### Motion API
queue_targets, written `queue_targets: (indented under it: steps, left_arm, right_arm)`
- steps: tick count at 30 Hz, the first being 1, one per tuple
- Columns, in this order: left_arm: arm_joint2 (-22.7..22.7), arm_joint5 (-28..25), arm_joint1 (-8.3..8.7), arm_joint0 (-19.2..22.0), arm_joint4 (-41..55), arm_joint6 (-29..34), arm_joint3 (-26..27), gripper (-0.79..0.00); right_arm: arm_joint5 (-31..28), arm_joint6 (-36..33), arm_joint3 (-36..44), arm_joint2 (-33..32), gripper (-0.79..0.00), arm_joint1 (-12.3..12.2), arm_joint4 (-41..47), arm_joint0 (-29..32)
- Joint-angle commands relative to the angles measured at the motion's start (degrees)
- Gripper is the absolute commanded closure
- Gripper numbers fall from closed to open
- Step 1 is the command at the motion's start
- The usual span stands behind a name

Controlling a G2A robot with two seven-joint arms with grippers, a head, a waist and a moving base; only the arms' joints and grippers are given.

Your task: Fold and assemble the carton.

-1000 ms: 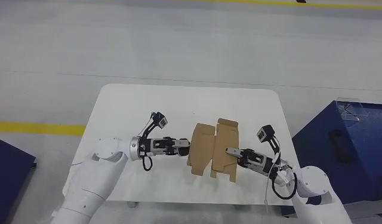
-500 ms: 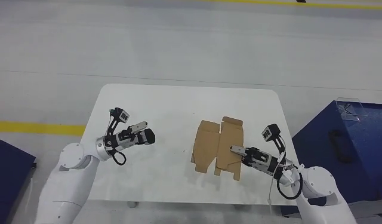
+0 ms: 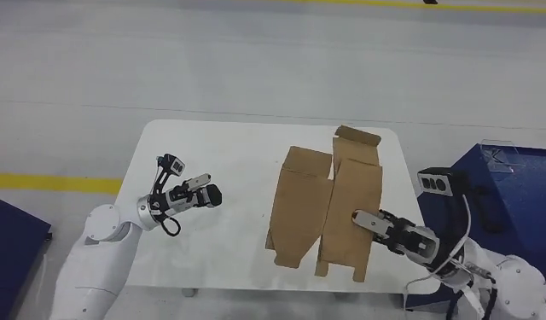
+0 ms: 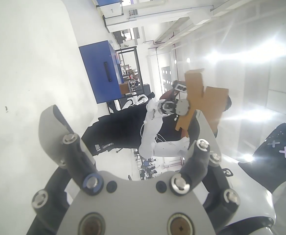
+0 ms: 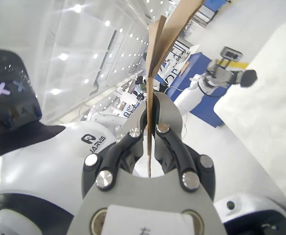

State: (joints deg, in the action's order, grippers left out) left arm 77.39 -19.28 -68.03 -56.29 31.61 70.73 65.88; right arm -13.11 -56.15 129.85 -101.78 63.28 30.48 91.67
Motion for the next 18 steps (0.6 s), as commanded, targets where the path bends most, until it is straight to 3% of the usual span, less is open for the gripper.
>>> queue_targets:
  steps: [1,11,14,18]
  left_arm:
    - [0.0,0.0,0.0,0.0,0.0,0.0,0.0,-0.785]
    - [0.0,0.0,0.0,0.0,0.0,0.0,0.0,-0.785]
    - [0.0,0.0,0.0,0.0,0.0,0.0,0.0,-0.785]
    - [0.0,0.0,0.0,0.0,0.0,0.0,0.0,-0.785]
  right_arm:
    - [-1.8,0.7,3.1,-0.2,0.0,0.1,0.9,1.3]
    - [-6.0,1.8,1.7,1.4,0.0,0.2,5.9,0.5]
    - [1.6,1.7,-1.4,4.1,0.0,0.1,14.3,-0.6]
    - [18.1,-0.4,-6.5,7.2,0.0,0.0,31.4,-3.7]
